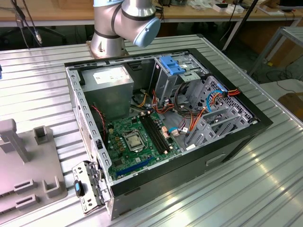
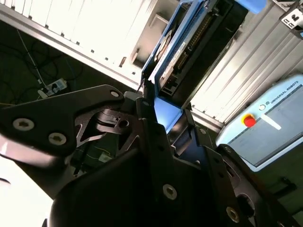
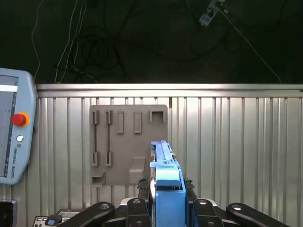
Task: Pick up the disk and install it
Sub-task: 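Pick up the disk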
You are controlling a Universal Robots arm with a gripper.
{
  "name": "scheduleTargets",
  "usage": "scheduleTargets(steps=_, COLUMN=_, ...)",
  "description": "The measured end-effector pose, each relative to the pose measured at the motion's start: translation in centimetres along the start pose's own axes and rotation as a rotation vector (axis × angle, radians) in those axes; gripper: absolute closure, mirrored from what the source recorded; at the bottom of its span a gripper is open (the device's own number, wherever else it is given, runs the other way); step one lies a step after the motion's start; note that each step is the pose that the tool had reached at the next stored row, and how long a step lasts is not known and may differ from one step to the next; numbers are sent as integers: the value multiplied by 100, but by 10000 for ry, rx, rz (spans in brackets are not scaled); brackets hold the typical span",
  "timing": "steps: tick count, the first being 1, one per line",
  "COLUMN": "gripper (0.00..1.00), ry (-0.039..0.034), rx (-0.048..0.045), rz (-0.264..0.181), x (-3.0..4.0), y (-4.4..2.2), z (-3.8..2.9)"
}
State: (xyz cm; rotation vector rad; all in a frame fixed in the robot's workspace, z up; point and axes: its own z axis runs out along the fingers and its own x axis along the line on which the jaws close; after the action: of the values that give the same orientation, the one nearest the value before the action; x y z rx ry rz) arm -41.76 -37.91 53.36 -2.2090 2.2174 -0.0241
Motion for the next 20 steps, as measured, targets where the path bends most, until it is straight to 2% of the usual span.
scheduleTargets(steps=5, gripper=63, ry=-1, rx=1, rz=0, x=0, y=-152, z=3)
scheduleTargets(steps=12, gripper=63, ry=-1, rx=1, rz=0, x=-1, y=-265, z=6)
scheduleTargets(steps=19, gripper=63, ry=-1, rx=1, rz=0, x=-2, y=-465, z=9)
scheduleTargets(steps=20, gripper=63, ry=0, rx=1, rz=0, x=-2, y=-514, z=10)
